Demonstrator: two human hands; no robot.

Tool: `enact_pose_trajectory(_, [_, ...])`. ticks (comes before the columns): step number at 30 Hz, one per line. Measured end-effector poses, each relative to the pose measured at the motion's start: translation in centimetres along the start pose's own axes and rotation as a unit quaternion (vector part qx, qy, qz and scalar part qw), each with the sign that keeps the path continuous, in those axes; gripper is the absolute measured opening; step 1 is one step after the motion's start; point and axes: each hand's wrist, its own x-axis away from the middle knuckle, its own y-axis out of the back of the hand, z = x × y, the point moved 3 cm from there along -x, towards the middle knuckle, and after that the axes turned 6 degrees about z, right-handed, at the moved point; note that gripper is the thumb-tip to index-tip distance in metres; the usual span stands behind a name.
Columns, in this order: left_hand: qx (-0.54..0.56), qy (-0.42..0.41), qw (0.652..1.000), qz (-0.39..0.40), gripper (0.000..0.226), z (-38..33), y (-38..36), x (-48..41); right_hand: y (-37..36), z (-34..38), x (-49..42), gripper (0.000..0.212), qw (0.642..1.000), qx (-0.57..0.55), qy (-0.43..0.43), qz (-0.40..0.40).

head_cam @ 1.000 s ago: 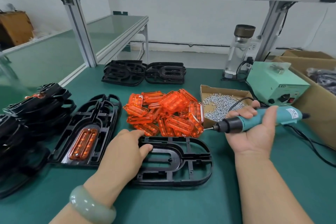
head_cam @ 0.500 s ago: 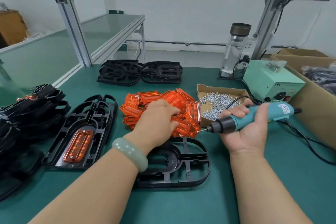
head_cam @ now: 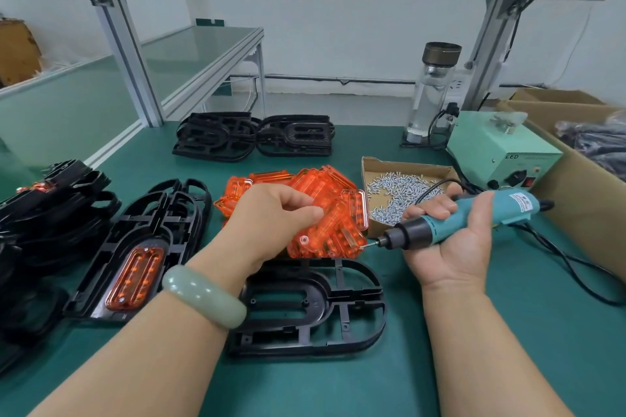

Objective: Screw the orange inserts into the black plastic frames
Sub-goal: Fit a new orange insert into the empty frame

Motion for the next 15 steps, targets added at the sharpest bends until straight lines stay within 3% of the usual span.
enact_pose_trajectory(6, [0.133, 0.038, 0.990, 0.026, 0.015, -0.2, -0.2, 2.1, -0.1, 0.0, 0.2, 0.029, 1.000, -0.005, 0.001, 0.003])
enact_pose_trajectory(15, [0.090, -0.026, 0.995, 0.035, 0.037, -1.0, 0.1, 3.5, 0.0, 0.0, 0.3, 0.029, 1.000, -0.001, -0.004, -0.001])
